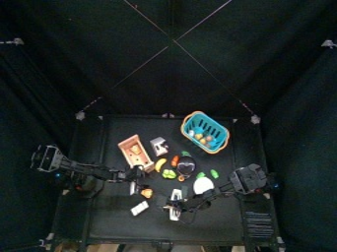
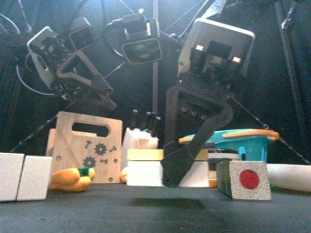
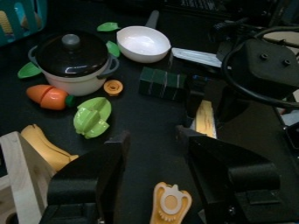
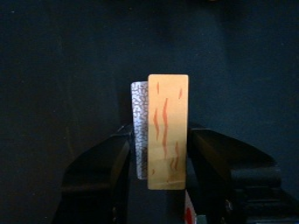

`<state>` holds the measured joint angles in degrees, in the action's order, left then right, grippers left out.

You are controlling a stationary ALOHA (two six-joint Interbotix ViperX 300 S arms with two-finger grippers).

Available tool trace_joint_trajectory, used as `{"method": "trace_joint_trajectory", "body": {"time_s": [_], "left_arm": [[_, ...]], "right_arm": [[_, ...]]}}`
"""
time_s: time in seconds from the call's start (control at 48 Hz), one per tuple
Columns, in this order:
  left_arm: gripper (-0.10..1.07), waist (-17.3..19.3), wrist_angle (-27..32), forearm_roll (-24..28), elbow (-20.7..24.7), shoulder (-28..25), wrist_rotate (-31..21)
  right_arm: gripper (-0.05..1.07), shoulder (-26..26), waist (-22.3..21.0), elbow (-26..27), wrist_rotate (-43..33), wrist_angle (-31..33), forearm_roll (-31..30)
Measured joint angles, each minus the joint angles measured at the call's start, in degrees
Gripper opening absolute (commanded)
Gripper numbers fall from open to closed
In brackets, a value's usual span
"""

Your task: Place egg sushi in pan

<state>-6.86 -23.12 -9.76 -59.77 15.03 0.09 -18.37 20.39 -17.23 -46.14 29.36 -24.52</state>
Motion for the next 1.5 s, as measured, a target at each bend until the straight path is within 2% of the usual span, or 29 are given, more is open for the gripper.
{"method": "trace_joint_trajectory", "body": {"time_s": [0.167,0.312,0.667,0.854,1.125,1.5], "left_arm": [[0.84,-0.1,-0.1,0.0,0.0,-0.2,-0.1],[0.84,-0.1,-0.1,-0.1,0.0,-0.2,-0.1],[0.84,0.0,-0.2,0.0,0.0,-0.3,-0.1],[0.84,0.0,-0.2,0.0,0.0,-0.6,-0.1],[0.84,0.0,-0.2,-0.1,0.0,-0.9,-0.1],[0.84,0.1,-0.2,-0.1,0.0,-1.0,-0.1]], "right_arm": [[0.63,2.4,0.0,0.0,-0.4,0.1,-0.8],[0.63,7.3,-0.4,-3.4,-1.4,0.4,-0.7],[0.63,18.5,-0.6,-14.2,-14.0,1.8,-4.0],[0.63,24.3,-0.7,-19.2,-20.1,7.6,-4.7],[0.63,28.2,-0.7,-23.6,-21.3,13.9,-2.2],[0.63,30.4,-0.7,-29.1,-23.0,14.9,1.5]]}}
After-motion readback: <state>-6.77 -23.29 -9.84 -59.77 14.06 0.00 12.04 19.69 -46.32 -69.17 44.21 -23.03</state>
